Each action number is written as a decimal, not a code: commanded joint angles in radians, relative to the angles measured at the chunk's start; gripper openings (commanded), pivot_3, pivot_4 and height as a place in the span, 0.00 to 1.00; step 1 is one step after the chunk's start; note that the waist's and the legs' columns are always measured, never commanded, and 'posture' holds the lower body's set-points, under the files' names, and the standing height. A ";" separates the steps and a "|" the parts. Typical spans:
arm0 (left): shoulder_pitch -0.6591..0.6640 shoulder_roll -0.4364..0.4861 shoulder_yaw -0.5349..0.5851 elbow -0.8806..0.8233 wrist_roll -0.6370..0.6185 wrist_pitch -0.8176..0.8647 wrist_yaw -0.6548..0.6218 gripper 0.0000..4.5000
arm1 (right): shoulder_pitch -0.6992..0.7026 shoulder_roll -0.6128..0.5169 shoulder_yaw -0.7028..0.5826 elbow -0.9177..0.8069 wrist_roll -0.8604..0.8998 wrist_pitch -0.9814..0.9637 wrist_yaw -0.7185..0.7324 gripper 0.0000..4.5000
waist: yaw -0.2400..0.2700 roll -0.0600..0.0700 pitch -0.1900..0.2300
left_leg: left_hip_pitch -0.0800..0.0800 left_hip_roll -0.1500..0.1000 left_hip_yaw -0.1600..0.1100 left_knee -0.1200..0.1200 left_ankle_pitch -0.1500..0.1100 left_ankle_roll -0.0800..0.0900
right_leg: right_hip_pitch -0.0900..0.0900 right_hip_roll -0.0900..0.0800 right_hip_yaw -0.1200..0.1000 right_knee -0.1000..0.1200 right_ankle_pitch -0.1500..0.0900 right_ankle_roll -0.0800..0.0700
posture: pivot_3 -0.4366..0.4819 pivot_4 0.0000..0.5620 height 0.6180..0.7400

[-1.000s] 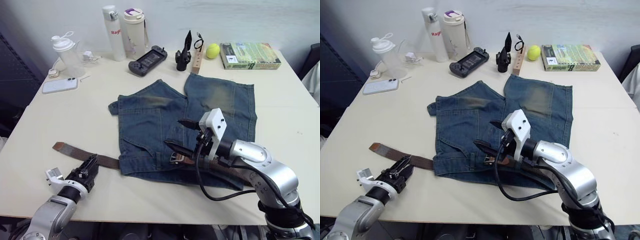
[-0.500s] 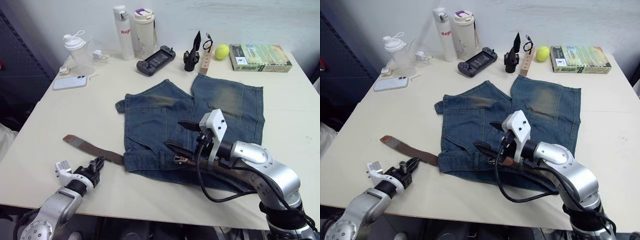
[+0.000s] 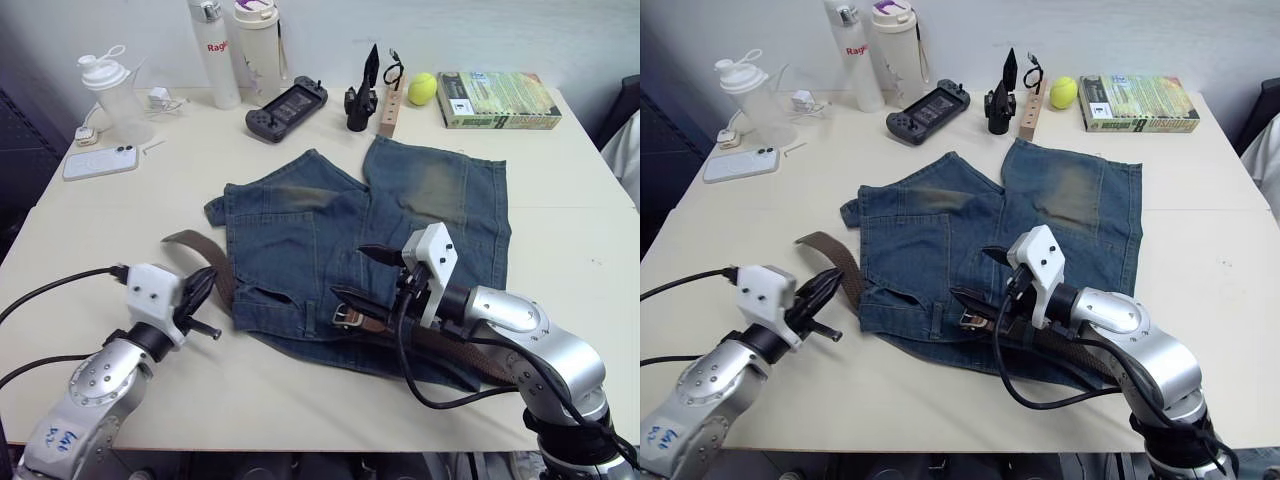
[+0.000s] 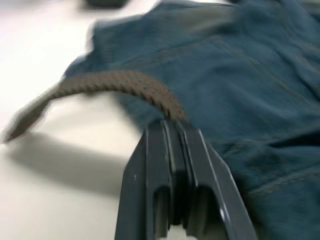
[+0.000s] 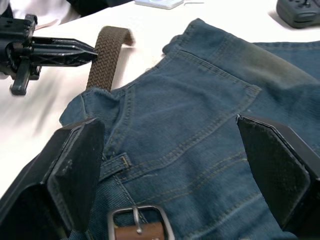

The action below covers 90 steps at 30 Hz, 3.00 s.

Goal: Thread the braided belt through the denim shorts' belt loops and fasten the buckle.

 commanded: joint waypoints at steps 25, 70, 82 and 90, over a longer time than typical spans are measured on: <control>-0.039 0.069 -0.193 0.170 0.766 -0.239 -0.336 0.01 | -0.020 -0.235 0.364 0.069 -0.674 -0.513 0.157 1.00 | -0.002 -0.001 0.002 | 0.010 0.007 0.011 0.007 -0.001 -0.001 | -0.002 0.002 0.019 0.010 0.003 -0.005 | 0.48 0.27 0.81; 0.032 -0.077 -0.082 0.158 0.691 -0.227 -0.352 0.00 | 0.123 -0.186 0.201 -0.103 -0.637 -0.287 0.197 0.02 | -0.006 -0.002 0.001 | 0.014 0.011 0.018 0.009 -0.003 -0.001 | -0.001 0.004 0.020 0.011 0.003 -0.006 | 0.48 0.27 0.81; 0.014 -0.077 -0.080 0.167 0.678 -0.222 -0.365 0.00 | 0.171 -0.208 0.185 -0.140 -0.572 -0.310 0.243 0.35 | -0.007 -0.003 0.001 | 0.015 0.011 0.018 0.010 -0.004 0.000 | 0.000 0.005 0.021 0.012 0.003 -0.006 | 0.48 0.27 0.81; 0.019 -0.077 -0.079 0.159 0.676 -0.218 -0.370 0.00 | 0.190 -0.214 0.214 -0.096 -0.634 -0.335 0.216 0.35 | -0.007 -0.003 0.001 | 0.014 0.014 0.019 0.021 -0.010 0.000 | 0.001 0.005 0.021 0.014 0.003 -0.006 | 0.48 0.27 0.81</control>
